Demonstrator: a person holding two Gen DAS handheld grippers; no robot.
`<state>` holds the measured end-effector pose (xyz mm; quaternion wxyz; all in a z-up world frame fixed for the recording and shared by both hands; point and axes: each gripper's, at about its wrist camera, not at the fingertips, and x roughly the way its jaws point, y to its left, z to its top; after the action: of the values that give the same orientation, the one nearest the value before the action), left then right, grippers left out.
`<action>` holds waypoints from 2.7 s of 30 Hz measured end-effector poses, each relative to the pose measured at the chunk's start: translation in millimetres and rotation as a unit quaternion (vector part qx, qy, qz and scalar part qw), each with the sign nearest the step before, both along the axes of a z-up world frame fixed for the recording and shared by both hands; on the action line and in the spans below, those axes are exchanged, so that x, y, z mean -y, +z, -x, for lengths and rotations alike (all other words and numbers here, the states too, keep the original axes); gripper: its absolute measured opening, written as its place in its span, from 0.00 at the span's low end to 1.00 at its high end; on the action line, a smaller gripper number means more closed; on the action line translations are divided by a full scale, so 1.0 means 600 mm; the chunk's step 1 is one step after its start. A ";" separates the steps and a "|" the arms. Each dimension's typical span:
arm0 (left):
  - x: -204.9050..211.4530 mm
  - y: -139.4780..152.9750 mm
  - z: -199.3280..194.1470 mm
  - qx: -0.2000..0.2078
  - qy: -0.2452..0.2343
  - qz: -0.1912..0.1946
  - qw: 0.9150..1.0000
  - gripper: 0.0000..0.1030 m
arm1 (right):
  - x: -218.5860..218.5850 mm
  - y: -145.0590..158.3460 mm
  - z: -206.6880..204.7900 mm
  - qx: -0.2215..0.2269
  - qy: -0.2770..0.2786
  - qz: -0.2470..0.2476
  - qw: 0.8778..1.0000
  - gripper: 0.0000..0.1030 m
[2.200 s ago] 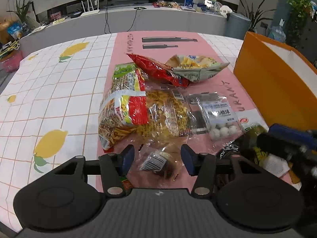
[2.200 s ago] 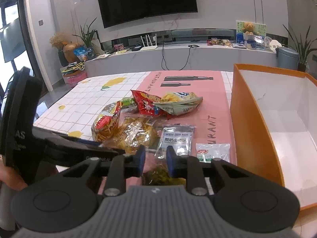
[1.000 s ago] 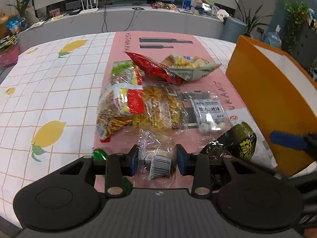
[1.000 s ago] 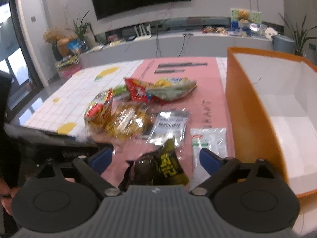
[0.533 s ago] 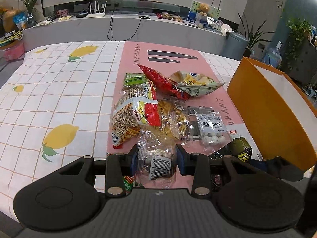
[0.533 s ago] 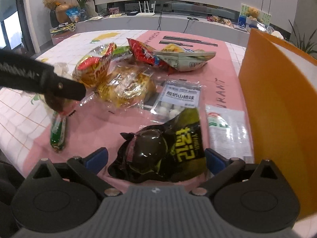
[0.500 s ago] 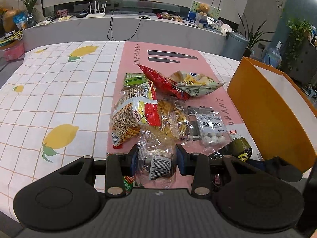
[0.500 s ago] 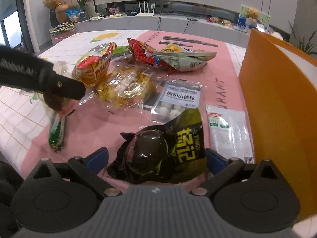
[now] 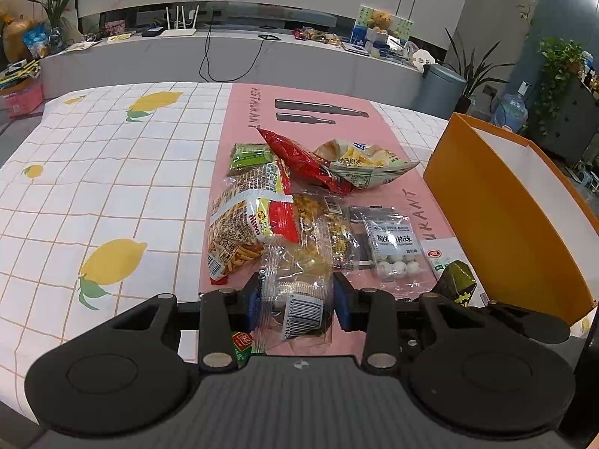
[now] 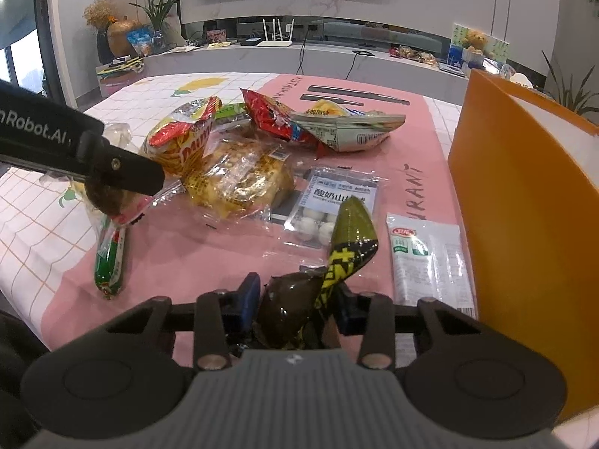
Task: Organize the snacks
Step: 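Carry the dark bag into the orange box with the right tool while left holds packet, then open the right tool to drop the dark bag into the box, then move the clear packet over the box with the left tool and release it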
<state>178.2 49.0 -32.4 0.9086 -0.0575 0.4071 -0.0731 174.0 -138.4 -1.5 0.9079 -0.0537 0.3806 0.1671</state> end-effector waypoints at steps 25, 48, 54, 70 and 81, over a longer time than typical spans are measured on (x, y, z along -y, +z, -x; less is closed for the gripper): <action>0.045 0.114 0.038 0.086 -0.032 0.049 0.995 0.42 | 0.197 0.227 0.068 0.154 -0.101 -0.107 0.977 0.36; 0.157 0.086 0.040 0.050 -0.116 0.063 0.990 0.42 | 0.309 0.107 -0.036 -0.041 -0.202 -0.168 0.964 0.39; 0.163 0.091 0.048 0.054 -0.116 0.059 0.990 0.42 | 0.316 0.119 -0.013 -0.024 -0.201 -0.187 0.961 0.55; 0.314 0.108 0.020 0.062 -0.189 0.051 0.979 0.42 | 0.465 0.154 0.074 0.129 -0.401 -0.309 0.853 0.79; 0.447 0.033 -0.035 0.040 -0.220 0.002 0.975 0.41 | 0.476 0.188 0.099 0.161 -0.392 -0.317 0.849 0.79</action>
<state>199.2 -219.4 -12.5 0.8857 0.0343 0.3729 -0.2743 114.3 -424.0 111.2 0.9141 0.3647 0.1451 -0.1015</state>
